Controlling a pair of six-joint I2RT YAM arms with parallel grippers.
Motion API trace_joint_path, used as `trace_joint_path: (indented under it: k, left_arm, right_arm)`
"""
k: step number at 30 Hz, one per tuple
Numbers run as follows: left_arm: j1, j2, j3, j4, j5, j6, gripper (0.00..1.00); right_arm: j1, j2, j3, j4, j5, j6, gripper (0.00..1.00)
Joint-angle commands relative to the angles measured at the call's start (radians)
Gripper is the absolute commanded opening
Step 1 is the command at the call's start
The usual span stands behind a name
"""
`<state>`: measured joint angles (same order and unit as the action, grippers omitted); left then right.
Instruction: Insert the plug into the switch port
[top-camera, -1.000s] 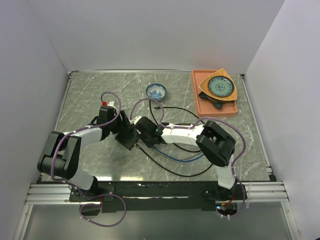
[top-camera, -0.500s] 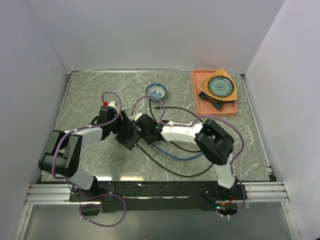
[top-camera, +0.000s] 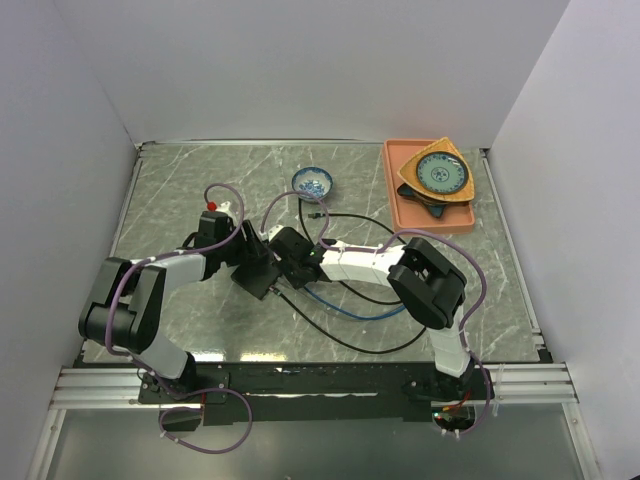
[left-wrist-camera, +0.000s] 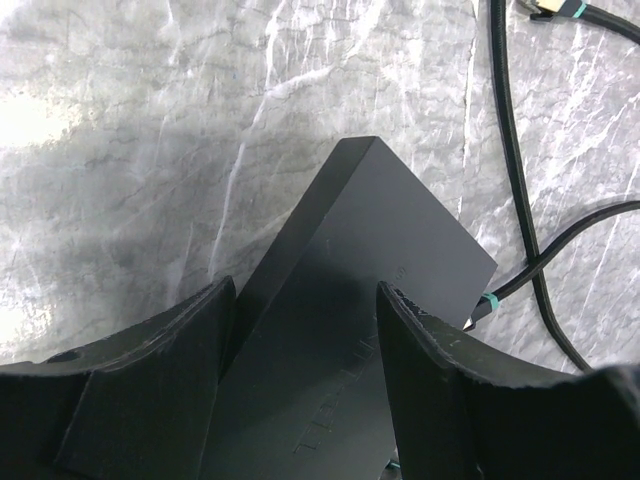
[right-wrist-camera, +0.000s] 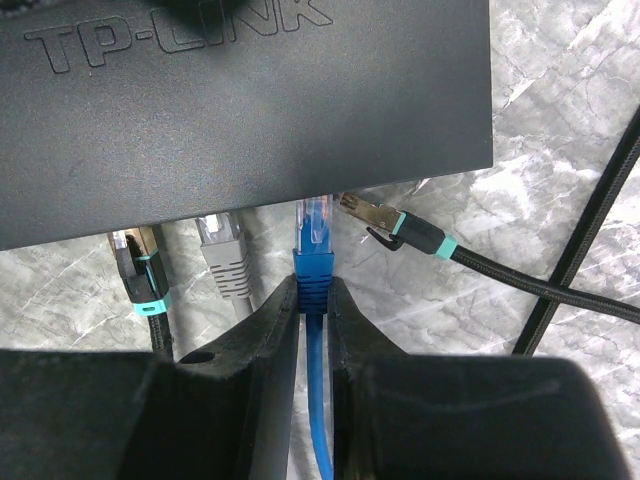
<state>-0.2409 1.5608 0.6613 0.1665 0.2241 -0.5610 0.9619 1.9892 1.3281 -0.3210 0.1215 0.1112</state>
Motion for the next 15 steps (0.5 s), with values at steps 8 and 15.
trace_joint_path:
  k: [8,15]
  left_arm:
    - [-0.011,0.035,0.006,-0.012,0.07,0.0,0.64]
    - [-0.011,0.039,0.006,-0.007,0.078,-0.002,0.65]
  right_arm:
    - [-0.008,-0.035,0.002,0.112,-0.006,0.005,0.0]
    - [-0.005,-0.052,-0.004,0.135,-0.019,0.002,0.0]
